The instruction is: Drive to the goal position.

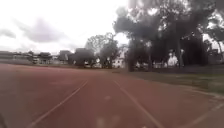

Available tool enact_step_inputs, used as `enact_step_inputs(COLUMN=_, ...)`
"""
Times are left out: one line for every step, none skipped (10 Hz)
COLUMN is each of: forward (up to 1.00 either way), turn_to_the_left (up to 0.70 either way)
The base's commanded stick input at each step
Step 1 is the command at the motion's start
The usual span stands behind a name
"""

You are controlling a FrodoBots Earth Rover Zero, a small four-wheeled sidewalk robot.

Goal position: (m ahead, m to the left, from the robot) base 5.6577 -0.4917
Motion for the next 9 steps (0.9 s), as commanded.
enact_step_inputs(forward=0.67, turn_to_the_left=0.0)
enact_step_inputs(forward=0.67, turn_to_the_left=0.0)
enact_step_inputs(forward=0.67, turn_to_the_left=0.0)
enact_step_inputs(forward=0.67, turn_to_the_left=0.0)
enact_step_inputs(forward=0.67, turn_to_the_left=0.0)
enact_step_inputs(forward=0.67, turn_to_the_left=0.0)
enact_step_inputs(forward=0.67, turn_to_the_left=0.0)
enact_step_inputs(forward=0.67, turn_to_the_left=0.0)
enact_step_inputs(forward=0.67, turn_to_the_left=0.0)
